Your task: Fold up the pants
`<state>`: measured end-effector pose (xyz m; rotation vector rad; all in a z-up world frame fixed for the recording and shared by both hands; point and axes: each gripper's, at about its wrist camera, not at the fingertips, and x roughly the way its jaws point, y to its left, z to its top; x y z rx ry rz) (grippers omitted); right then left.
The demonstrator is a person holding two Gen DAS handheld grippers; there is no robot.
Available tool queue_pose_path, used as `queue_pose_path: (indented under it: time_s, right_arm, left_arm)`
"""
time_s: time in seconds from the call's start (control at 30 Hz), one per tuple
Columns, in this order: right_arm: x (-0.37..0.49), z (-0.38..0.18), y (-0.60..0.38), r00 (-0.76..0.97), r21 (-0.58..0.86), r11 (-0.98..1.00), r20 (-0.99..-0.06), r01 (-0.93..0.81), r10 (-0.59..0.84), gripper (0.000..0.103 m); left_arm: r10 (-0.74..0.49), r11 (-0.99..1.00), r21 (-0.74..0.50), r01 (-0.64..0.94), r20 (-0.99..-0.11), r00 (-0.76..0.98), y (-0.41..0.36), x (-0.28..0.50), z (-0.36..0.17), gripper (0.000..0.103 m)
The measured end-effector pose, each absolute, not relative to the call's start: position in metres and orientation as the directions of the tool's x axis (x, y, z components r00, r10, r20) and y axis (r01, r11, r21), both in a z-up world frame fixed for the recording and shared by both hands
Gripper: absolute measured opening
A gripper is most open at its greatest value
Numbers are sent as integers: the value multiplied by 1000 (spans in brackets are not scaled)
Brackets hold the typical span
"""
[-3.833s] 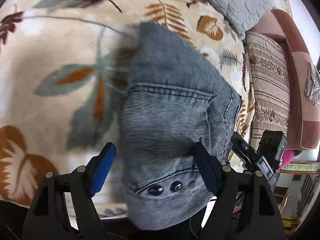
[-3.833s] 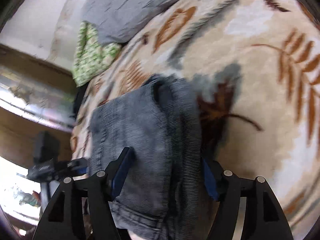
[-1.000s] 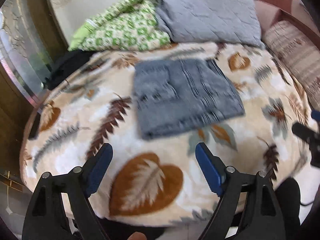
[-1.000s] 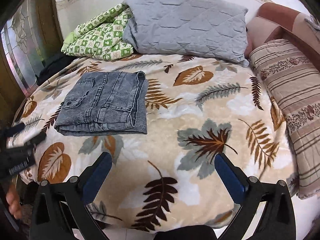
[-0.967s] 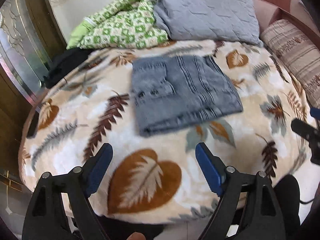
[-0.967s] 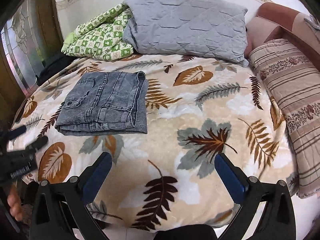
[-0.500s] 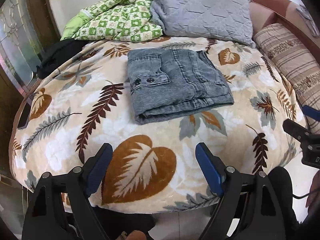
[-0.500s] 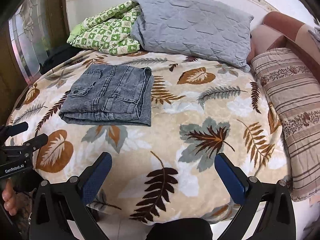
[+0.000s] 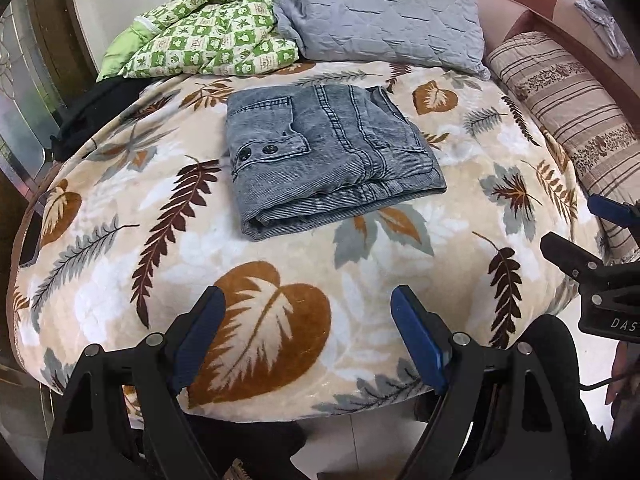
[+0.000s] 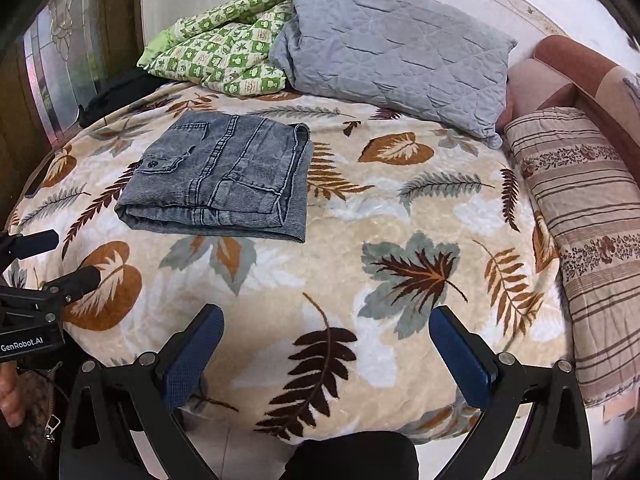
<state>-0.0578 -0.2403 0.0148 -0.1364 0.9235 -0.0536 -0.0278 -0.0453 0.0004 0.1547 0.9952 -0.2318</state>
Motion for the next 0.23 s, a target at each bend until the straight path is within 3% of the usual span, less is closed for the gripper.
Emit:
queue_pose_path:
  time_s: [0.23]
  right_arm:
    - [-57,15,-243,605,-146,989,-787,0,-117,103]
  left_arm:
    - [-157,957,17,289,-809,566,-54,-29,20,86]
